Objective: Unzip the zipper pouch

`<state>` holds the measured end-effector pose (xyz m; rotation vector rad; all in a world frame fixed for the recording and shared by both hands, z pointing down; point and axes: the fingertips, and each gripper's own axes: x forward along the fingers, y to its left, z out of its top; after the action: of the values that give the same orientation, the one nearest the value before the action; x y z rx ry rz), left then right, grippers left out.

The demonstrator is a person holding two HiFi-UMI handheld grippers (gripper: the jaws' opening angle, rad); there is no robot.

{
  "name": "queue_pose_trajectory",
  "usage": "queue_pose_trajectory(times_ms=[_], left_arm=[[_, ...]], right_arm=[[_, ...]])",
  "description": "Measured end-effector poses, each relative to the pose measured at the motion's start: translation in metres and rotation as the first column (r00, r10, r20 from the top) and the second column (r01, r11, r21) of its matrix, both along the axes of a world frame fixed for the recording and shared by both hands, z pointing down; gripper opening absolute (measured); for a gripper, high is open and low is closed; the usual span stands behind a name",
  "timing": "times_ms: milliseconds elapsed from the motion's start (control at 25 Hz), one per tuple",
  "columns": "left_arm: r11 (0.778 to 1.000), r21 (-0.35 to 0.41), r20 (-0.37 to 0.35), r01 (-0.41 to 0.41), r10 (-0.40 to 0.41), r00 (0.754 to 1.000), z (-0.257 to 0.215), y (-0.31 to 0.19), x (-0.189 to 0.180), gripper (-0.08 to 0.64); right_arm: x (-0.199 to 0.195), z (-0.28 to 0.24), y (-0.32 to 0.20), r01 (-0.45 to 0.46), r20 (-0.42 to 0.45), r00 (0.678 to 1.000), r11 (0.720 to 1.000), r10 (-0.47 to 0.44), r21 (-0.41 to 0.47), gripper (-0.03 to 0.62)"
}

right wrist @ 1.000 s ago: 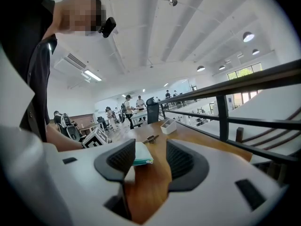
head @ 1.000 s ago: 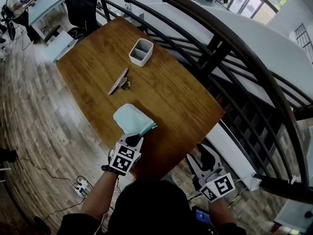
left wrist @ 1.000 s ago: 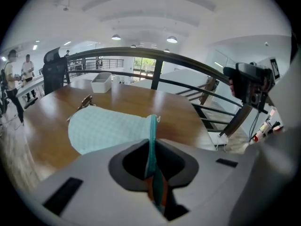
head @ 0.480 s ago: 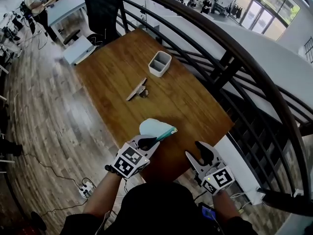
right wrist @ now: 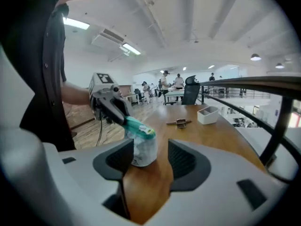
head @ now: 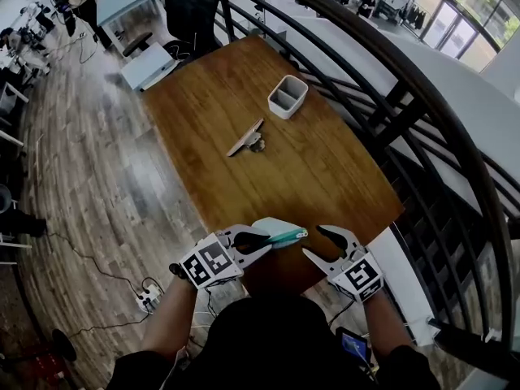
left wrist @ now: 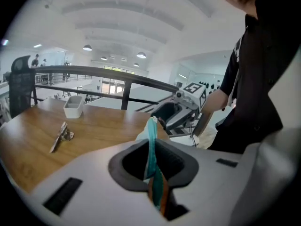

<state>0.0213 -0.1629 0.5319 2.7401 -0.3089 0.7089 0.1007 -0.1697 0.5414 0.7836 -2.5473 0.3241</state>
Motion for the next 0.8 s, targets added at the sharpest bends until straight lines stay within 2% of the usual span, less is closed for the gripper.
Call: queue_pose_trajectory(times_ms=[160,360,560,680,800], left_arm=[[0.998,-0.053,-0.013,0.017,-0.018,1.000,0.001,-0.004,-0.008,0.043],[0.994,-0.099,-0.005,0.036,-0.037,0.999,0.001,0.000,-0.016,0.043],[0.989,-0.136,0.006,0.058,-0.057,0.998,0.003,0.007,-0.022,0.043],[0.989,-0.122,0.026,0.083,-0.081,0.996,0.005,0.002,-0.027,0.043],[0.986,-0.109,0.030,0.124,-0.121,0.992,0.005,-0.004,-0.033,0.049]], right_arm=[[-0.012,0.014,-0.002,0.131,-0.074,0.989,0.991,-0.130,0.010,0.233],[-0.031,0.016,-0.007,0.242,-0.059,0.969,0.970,-0.241,0.001,0.236],[-0.049,0.021,-0.006,0.380,-0.120,0.920,0.924,-0.374,0.036,0.236],[-0.057,0.021,-0.009,0.419,-0.135,0.903,0.906,-0.408,0.063,0.184],[-0.059,0.015,-0.011,0.418,-0.118,0.905,0.905,-0.409,0.074,0.112]])
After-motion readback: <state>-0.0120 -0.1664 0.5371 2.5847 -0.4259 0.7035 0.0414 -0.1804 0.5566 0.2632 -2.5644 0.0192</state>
